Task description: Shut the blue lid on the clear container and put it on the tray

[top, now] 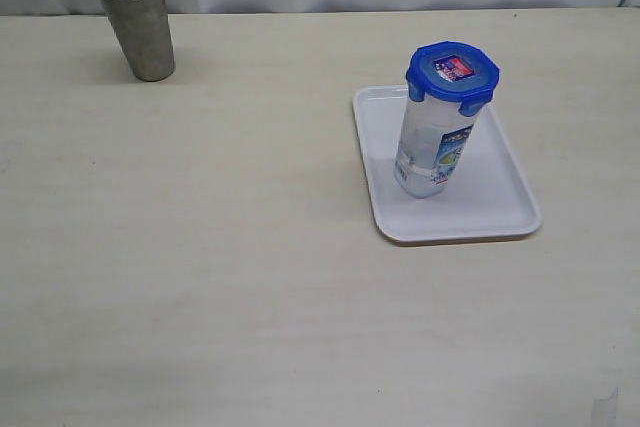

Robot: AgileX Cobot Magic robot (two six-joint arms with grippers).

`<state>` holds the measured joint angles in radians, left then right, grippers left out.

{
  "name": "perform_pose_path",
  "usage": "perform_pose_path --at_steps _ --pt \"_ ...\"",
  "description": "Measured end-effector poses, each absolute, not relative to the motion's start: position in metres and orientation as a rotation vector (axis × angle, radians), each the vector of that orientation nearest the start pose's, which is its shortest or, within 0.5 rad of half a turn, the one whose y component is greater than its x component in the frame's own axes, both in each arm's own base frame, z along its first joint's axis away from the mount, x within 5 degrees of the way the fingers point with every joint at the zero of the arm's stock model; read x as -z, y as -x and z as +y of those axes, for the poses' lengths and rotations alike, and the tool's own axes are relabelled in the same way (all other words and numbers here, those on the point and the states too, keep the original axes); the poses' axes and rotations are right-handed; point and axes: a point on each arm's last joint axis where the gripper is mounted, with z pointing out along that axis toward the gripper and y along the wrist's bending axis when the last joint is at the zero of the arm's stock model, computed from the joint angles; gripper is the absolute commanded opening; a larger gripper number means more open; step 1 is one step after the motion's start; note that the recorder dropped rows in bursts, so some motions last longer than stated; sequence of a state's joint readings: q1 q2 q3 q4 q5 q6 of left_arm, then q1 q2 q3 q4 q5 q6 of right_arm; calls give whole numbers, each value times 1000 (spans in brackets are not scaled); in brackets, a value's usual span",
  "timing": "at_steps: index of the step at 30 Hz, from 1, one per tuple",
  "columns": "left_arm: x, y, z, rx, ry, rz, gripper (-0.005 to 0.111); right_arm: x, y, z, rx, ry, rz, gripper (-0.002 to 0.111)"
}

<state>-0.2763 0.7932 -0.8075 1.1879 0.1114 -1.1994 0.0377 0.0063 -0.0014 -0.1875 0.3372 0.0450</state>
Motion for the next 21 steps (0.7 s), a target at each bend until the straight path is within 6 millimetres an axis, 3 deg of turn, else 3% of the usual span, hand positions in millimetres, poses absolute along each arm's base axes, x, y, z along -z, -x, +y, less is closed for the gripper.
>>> perform_pose_path --at_steps 4,9,21 --pt "-398 -157 -37 145 -161 1582 104 -183 -54 -4 123 111 1818 4" --pt "-389 -141 -40 137 -282 1468 104 -183 -54 -4 123 111 1820 4" --pt "-318 -99 -29 70 -318 1256 104 -183 -54 -4 123 111 1820 4"
